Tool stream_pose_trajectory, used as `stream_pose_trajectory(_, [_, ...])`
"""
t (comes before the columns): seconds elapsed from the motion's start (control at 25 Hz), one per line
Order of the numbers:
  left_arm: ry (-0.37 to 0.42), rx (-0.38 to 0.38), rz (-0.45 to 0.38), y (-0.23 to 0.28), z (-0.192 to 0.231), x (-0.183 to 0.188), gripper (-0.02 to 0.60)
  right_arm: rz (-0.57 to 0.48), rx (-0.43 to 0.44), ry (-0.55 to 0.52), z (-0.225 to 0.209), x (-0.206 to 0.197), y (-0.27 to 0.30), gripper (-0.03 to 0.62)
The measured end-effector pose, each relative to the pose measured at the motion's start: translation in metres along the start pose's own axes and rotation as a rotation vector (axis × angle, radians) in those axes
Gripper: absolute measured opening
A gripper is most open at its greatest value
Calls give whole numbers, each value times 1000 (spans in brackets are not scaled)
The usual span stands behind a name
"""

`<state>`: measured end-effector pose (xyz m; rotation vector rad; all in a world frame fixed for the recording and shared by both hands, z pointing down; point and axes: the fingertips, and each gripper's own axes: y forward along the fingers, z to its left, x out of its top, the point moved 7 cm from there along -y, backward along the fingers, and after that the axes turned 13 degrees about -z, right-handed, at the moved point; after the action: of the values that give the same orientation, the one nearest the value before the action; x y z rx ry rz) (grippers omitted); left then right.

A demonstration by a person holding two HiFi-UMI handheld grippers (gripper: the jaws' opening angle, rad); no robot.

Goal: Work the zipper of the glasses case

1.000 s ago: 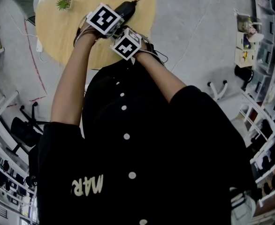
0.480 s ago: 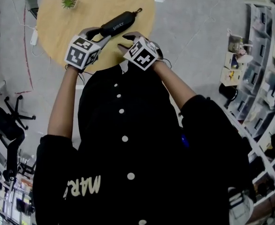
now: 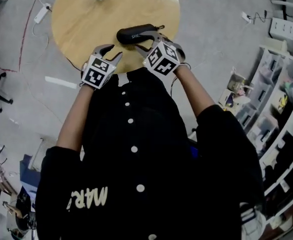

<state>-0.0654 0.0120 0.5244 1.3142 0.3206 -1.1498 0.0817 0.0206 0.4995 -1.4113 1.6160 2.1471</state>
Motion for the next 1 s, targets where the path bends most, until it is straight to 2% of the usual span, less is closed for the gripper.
stream_pose_trajectory(0.12, [-23, 47, -25, 4, 1, -3, 153, 46, 75, -113, -12, 5, 11, 164])
stream_pose_trajectory(0.4, [-88, 95, -46, 10, -4, -12, 153, 197, 258, -330, -20, 8, 38, 153])
stream_pose_trajectory(0.48, [-91, 117, -53, 12, -4, -16, 153, 214, 287, -380, -19, 6, 45, 158])
stream_pose_trajectory(0.84, [-113, 195, -49, 32, 8, -28, 153, 209, 322, -381, -23, 6, 59, 156])
stream_pose_trajectory(1.0, [-80, 209, -32, 41, 12, -31, 153, 228, 351, -369, -26, 8, 64, 156])
